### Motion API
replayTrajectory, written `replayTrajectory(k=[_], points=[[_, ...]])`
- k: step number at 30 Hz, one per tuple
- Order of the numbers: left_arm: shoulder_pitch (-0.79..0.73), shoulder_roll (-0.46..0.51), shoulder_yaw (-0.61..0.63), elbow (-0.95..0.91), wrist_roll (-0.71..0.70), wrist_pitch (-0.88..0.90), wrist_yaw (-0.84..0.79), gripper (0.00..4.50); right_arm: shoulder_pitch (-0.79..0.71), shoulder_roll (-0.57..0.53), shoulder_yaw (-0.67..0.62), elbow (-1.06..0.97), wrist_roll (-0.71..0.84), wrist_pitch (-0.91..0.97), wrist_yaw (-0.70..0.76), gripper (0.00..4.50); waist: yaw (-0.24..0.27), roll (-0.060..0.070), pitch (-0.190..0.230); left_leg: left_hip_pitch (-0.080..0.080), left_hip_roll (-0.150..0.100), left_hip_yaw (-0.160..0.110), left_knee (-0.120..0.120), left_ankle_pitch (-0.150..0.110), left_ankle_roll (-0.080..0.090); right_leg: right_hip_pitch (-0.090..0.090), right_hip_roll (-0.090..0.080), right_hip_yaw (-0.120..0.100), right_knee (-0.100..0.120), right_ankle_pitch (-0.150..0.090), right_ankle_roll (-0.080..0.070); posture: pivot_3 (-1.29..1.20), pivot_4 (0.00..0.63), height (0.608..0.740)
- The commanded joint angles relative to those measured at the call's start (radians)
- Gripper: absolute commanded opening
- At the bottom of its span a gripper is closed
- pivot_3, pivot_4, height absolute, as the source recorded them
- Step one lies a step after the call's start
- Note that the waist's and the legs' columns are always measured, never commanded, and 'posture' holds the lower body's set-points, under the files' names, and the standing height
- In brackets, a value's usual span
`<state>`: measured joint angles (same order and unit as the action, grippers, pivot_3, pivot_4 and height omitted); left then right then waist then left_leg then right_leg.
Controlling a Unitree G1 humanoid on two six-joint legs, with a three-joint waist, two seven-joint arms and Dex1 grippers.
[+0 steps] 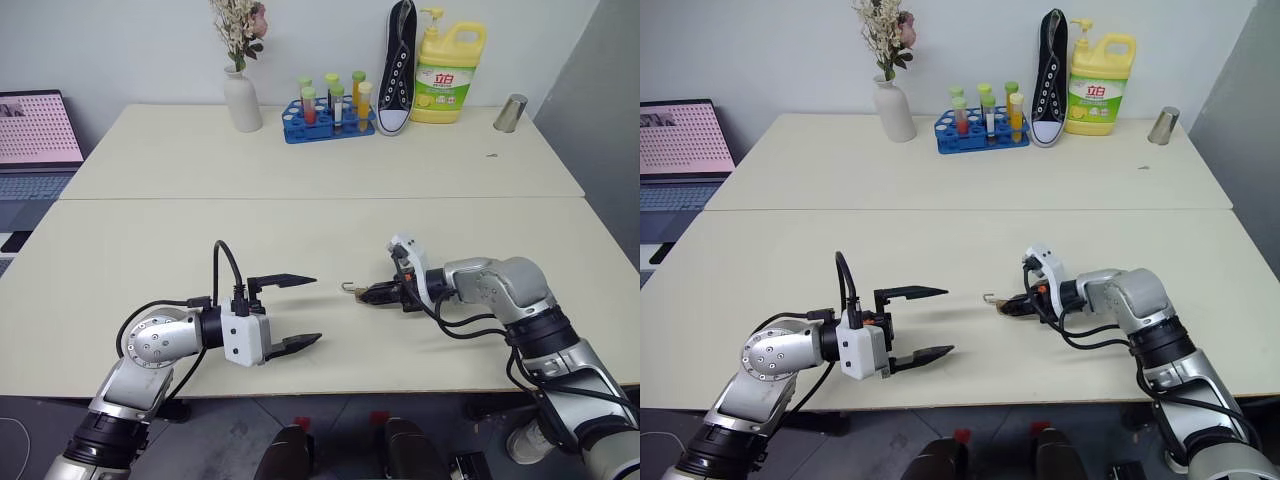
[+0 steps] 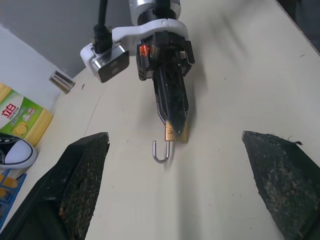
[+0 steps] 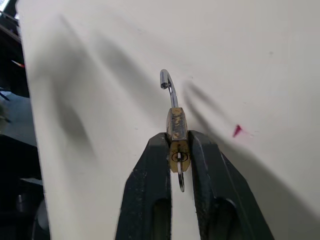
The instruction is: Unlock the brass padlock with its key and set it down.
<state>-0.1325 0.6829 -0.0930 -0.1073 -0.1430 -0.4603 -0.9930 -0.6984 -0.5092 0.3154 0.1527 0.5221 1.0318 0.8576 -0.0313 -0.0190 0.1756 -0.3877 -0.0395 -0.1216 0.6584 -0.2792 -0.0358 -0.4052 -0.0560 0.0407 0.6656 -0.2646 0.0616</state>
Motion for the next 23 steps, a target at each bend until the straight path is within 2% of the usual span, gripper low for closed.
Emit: replayTrajectory(k=[1,4,7,8,11,14,17,23], points=[[0.005,0.0,0.012,-0.073,-0.101,0.177,0.018,4.5,-0.006,-0.059,0.0,-0.06,-0.061,-0.085,0.04,2.18,0.0,0.0,0.0,0.0,0.0,0.0,0.0,0.0,0.0,0.0,0.0,0.0,0.0,0.0,0.0,0.0,0.15,0.74],[0.017,0.007,0.019,-0.116,-0.16,0.364,0.035,4.5,0.035,-0.101,-0.015,-0.155,-0.078,-0.118,0.053,3.26,-0.001,0.0,0.0,0.0,0.0,0.0,0.0,0.0,0.0,0.0,0.0,0.0,0.0,0.0,0.0,0.0,0.15,0.74],[0.021,0.036,0.022,-0.138,-0.147,0.468,0.039,4.5,0.12,-0.183,-0.033,-0.33,-0.123,-0.201,0.044,4.3,-0.001,0.001,0.0,0.0,0.0,-0.001,0.0,0.0,0.0,0.0,0.0,-0.001,0.0,0.0,0.0,0.0,0.15,0.74],[0.019,0.037,0.028,-0.142,-0.141,0.477,0.043,4.5,0.142,-0.195,-0.046,-0.37,-0.121,-0.205,0.041,4.46,-0.001,0.001,0.0,-0.001,0.0,-0.001,0.0,0.0,0.0,0.0,0.001,-0.001,0.0,0.0,0.0,0.0,0.15,0.74],[0.008,0.078,0.022,-0.15,-0.12,0.527,0.017,4.5,0.24,-0.273,-0.099,-0.543,-0.107,-0.234,0.05,4.46,0.001,0.001,0.001,-0.002,0.0,-0.001,0.0,0.0,0.0,0.0,0.0,-0.001,0.0,0.0,0.0,0.0,0.15,0.74],[0.003,0.092,0.021,-0.153,-0.113,0.537,0.009,4.5,0.283,-0.3,-0.126,-0.605,-0.101,-0.24,0.046,4.46,-0.002,0.001,0.001,-0.002,0.0,-0.001,0.0,0.0,0.0,0.0,0.0,-0.001,0.0,0.0,0.0,0.0,0.15,0.74],[-0.022,0.106,0.04,-0.136,-0.142,0.544,-0.025,4.5,0.39,-0.364,-0.195,-0.708,-0.1,-0.258,0.045,4.46,0.004,0.001,0.001,-0.002,0.001,-0.002,0.0,0.0,0.0,0.0,0.001,-0.003,-0.001,0.0,0.0,0.0,0.15,0.74],[-0.026,0.122,0.047,-0.109,-0.166,0.539,-0.095,4.5,0.43,-0.368,-0.22,-0.719,-0.12,-0.272,0.005,4.46,0.002,0.001,0.001,-0.003,0.001,-0.001,0.002,0.0,0.0,0.0,0.0,-0.002,-0.001,0.0,0.0,0.0,0.15,0.74]])
